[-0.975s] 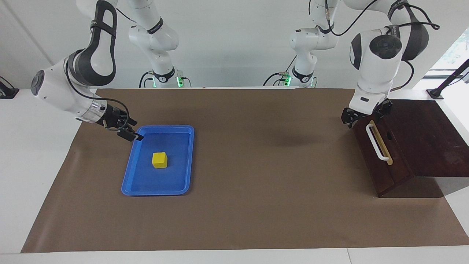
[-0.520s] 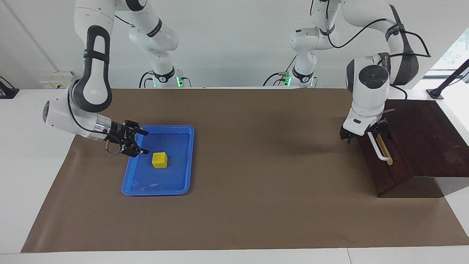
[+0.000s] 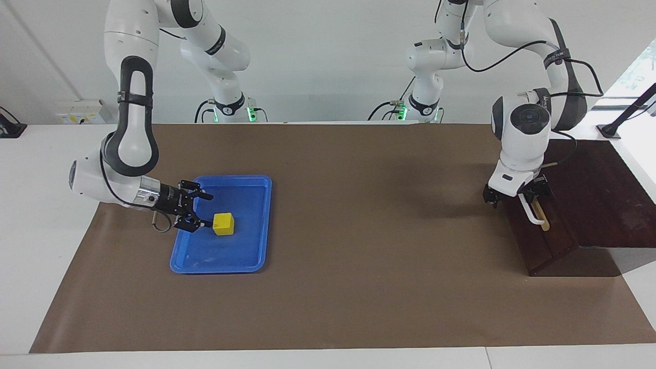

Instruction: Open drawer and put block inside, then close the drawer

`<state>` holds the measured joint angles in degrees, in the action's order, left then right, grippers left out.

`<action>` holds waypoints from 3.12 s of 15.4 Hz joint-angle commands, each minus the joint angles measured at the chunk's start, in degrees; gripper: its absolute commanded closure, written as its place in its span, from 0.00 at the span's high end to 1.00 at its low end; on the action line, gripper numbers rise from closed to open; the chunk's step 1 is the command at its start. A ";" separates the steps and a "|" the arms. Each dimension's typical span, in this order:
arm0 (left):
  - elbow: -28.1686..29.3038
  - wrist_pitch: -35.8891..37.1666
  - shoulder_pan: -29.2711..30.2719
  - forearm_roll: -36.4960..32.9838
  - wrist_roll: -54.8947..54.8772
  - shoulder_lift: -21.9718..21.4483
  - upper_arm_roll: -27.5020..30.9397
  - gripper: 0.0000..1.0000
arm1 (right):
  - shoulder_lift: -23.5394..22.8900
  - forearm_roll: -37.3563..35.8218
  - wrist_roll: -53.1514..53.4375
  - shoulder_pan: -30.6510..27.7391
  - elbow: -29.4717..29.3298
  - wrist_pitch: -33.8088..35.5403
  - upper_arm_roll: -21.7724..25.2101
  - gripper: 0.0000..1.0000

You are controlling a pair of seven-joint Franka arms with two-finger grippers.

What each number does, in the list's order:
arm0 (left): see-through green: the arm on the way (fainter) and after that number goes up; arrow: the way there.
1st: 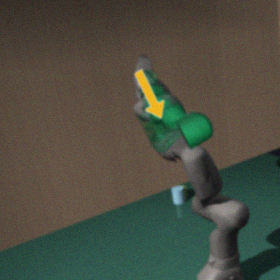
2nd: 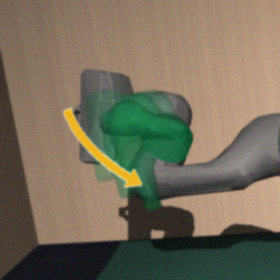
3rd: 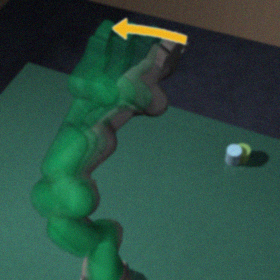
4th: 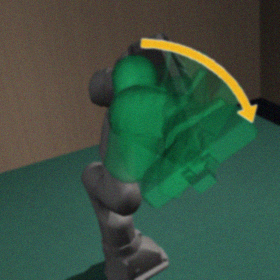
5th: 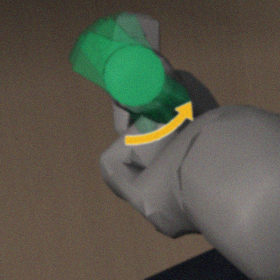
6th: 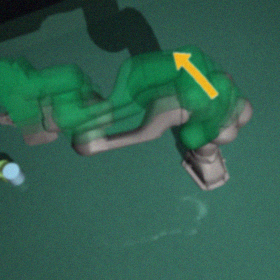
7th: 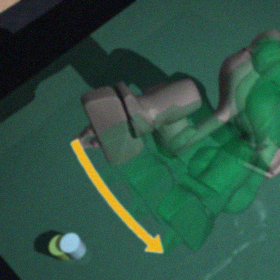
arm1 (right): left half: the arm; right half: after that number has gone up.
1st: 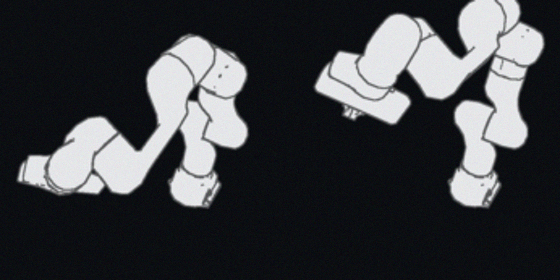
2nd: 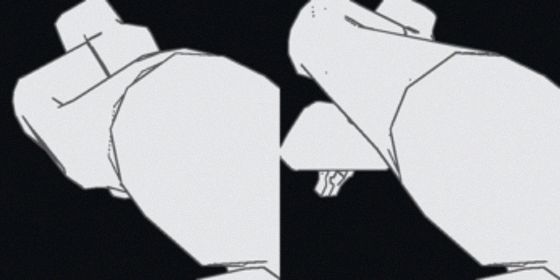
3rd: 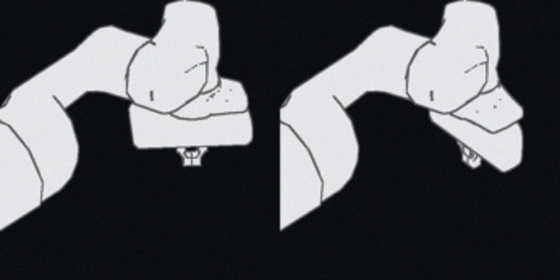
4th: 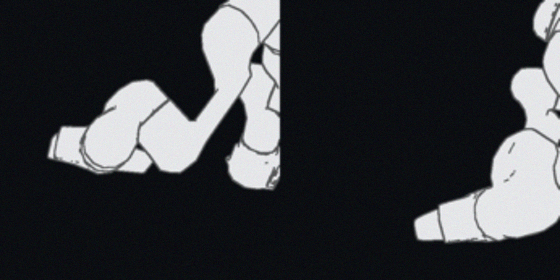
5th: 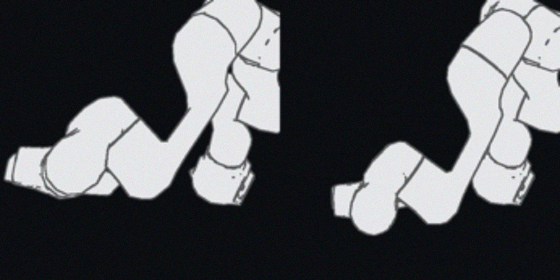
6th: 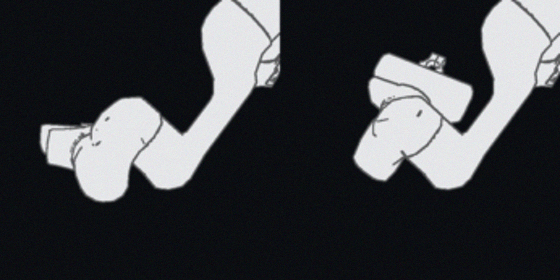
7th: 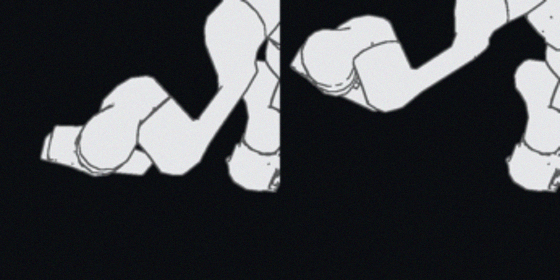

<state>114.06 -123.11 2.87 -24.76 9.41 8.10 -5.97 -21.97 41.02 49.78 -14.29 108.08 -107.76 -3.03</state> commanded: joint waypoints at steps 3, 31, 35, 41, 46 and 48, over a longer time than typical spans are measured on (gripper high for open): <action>1.44 -2.48 -1.54 -1.00 0.17 0.86 -0.26 1.00 | -2.03 2.75 -2.23 1.28 -0.24 -2.89 -0.31 1.00; -28.11 24.60 -17.37 26.25 53.73 6.40 0.09 1.00 | -2.03 3.19 17.51 11.80 -17.89 4.23 -1.10 0.00; -26.35 19.50 -17.55 27.99 71.23 5.96 0.00 1.00 | -1.15 5.38 25.88 20.33 -19.22 -0.94 -1.01 0.00; -22.14 9.13 -23.86 31.88 104.98 6.58 -0.09 1.00 | -1.06 5.39 34.76 30.27 -19.22 -10.18 -1.01 0.00; -21.60 6.48 -28.87 33.72 115.21 6.84 -0.18 1.00 | -1.06 5.21 36.53 34.32 -19.57 -12.91 -1.01 0.00; -21.69 4.91 -29.59 33.81 116.61 7.54 -0.18 1.00 | -1.06 5.21 36.70 34.68 -19.57 -12.91 -1.01 0.00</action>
<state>91.56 -115.90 -25.59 7.90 124.39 15.39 -7.09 -23.31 45.10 85.68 20.24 88.74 -120.39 -4.23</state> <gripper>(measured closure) 0.000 0.449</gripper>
